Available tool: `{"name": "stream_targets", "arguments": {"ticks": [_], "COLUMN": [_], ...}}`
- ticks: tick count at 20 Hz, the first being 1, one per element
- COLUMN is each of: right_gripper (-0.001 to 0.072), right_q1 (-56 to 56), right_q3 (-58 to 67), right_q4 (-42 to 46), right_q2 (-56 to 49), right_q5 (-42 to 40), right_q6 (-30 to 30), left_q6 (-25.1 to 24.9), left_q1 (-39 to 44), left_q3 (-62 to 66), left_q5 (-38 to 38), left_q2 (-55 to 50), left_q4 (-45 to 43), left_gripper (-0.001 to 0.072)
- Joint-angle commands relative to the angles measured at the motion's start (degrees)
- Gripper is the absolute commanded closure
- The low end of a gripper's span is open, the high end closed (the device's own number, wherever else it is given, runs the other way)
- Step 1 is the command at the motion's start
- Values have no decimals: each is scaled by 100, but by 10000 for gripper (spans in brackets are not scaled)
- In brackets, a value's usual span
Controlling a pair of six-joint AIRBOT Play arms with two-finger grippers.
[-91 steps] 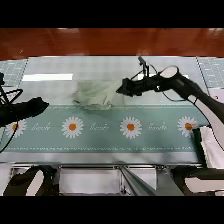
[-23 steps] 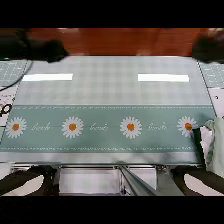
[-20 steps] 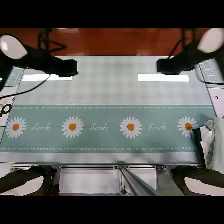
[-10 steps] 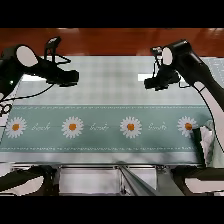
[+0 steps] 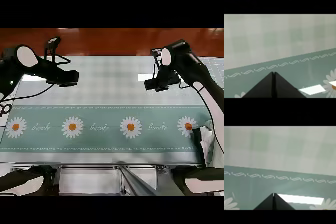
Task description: Fold the shirts.
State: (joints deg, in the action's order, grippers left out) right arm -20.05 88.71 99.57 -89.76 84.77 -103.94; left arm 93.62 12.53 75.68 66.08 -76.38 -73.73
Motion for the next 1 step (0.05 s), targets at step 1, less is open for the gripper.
{"name": "stream_targets", "arguments": {"ticks": [1], "right_gripper": [690], "right_q1": [-4], "right_q3": [2], "right_q4": [2], "right_q2": [-2], "right_q5": [9], "right_q6": [0], "left_q6": [-4], "left_q1": [-2], "left_q3": [-2], "left_q5": [-2], "left_q2": [-2], "left_q4": [0], "left_gripper": [688]}}
